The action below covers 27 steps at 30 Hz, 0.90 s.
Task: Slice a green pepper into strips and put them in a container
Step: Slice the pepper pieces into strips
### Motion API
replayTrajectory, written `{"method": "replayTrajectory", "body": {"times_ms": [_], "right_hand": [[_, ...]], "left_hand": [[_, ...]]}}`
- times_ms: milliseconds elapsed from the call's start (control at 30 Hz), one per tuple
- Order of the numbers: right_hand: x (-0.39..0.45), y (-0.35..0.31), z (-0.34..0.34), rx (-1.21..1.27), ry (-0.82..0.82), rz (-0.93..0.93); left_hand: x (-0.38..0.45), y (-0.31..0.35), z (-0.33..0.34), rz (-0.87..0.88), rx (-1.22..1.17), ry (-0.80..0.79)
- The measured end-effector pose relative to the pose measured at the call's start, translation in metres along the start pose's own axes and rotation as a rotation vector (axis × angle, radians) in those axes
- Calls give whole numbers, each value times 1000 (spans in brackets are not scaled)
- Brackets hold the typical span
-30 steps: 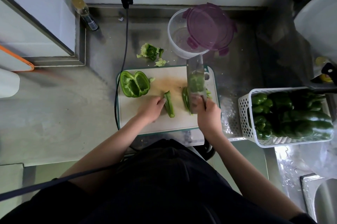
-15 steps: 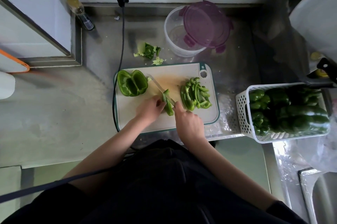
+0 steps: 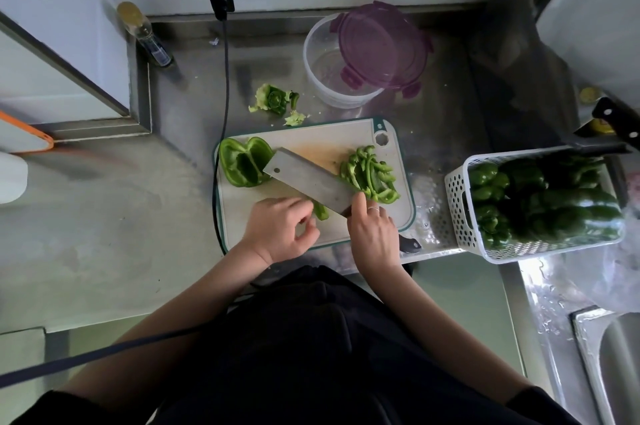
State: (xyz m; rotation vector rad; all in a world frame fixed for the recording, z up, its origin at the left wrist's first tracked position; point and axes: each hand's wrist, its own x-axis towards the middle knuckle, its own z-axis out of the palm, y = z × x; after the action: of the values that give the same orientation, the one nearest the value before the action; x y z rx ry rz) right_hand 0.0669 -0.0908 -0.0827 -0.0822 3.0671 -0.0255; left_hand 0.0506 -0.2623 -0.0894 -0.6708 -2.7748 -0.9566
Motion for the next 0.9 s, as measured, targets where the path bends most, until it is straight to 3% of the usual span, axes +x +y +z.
{"method": "replayTrajectory", "body": {"times_ms": [133, 400, 500, 600, 800, 900], "right_hand": [[-4, 3, 5, 23, 9, 23], [-12, 7, 6, -1, 38, 0], [-15, 9, 6, 3, 53, 7], [-14, 9, 6, 26, 21, 35], [-11, 11, 5, 236, -85, 119], [-7, 11, -1, 373, -168, 233]], "left_hand": [[20, 5, 3, 187, 143, -21], [57, 12, 26, 112, 302, -507], [67, 14, 30, 68, 328, -598], [70, 11, 27, -14, 281, -496], [51, -12, 9, -225, 72, 121], [32, -22, 2, -249, 45, 250]]}}
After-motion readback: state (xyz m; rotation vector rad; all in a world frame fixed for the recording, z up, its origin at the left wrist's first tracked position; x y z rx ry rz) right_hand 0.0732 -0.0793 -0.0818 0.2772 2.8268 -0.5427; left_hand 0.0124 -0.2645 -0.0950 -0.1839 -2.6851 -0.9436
